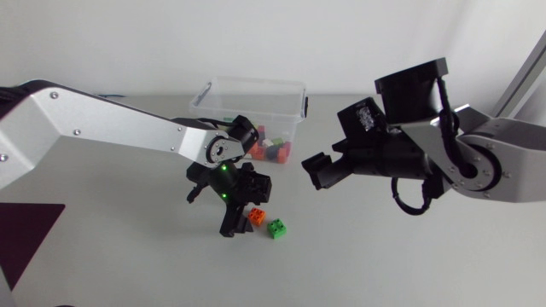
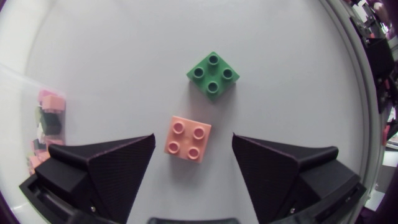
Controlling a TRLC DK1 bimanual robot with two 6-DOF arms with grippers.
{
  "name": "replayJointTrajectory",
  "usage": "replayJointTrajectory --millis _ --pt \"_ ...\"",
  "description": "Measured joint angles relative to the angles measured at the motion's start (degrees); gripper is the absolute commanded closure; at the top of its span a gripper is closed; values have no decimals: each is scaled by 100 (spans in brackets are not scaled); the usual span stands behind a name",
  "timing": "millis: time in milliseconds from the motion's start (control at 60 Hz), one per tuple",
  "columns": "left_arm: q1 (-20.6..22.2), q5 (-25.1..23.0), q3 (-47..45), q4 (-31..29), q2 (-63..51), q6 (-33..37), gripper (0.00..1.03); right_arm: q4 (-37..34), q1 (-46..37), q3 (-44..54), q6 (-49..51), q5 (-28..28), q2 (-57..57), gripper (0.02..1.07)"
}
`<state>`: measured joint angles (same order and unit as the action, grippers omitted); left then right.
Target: Place the duplo bricks in the container
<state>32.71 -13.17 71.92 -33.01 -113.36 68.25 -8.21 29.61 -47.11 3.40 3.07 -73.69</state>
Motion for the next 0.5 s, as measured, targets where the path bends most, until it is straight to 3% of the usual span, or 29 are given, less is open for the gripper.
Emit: replayJointTrajectory --millis 117,300,500 --pt "0 0 63 -15 -55 42 67 -109 210 201 -7 -238 2 7" --pt "-2 0 160 -149 -81 37 71 -640 527 245 -175 -291 -177 10" --pt "-197 -35 503 -898 -111 -103 72 -1222 848 -151 -424 -289 -979 10"
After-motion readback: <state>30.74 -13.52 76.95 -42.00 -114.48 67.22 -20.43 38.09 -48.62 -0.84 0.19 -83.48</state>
